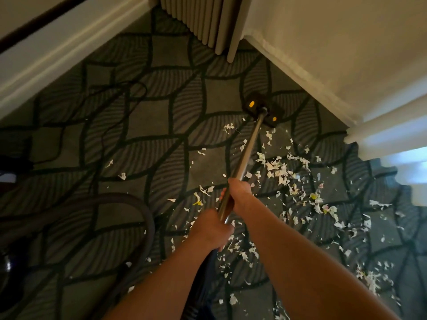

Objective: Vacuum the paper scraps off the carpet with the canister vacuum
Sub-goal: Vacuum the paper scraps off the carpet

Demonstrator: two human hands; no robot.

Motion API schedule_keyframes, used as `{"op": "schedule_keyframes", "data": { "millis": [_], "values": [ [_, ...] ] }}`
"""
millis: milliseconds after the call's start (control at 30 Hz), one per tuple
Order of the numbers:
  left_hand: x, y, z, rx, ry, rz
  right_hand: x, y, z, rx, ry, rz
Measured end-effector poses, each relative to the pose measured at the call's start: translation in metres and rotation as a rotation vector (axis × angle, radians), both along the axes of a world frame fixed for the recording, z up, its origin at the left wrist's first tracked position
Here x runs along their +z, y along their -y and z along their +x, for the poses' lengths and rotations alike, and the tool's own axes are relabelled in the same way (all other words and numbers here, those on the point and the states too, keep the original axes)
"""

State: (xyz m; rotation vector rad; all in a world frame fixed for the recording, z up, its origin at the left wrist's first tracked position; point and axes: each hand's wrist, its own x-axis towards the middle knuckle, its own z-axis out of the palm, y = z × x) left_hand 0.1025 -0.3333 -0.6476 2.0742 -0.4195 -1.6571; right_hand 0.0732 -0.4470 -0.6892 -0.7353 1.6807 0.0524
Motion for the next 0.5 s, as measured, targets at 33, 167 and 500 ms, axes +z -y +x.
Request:
{"op": "schedule_keyframes", "data": {
  "millis": [33,167,500],
  "values": [
    [0.003,-0.004,0.0,-0.004,0.005,0.001,0.002,-0.004,0.0,-0.001,0.01,0.004],
    [0.014,-0.019,0.002,-0.003,-0.013,0.016,0.01,-0.018,0.001,-0.021,0.042,0.01],
    [0.055,-0.091,-0.012,0.019,-0.02,0.073,0.033,-0.096,-0.009,-0.013,0.051,0.042]
  ]
}}
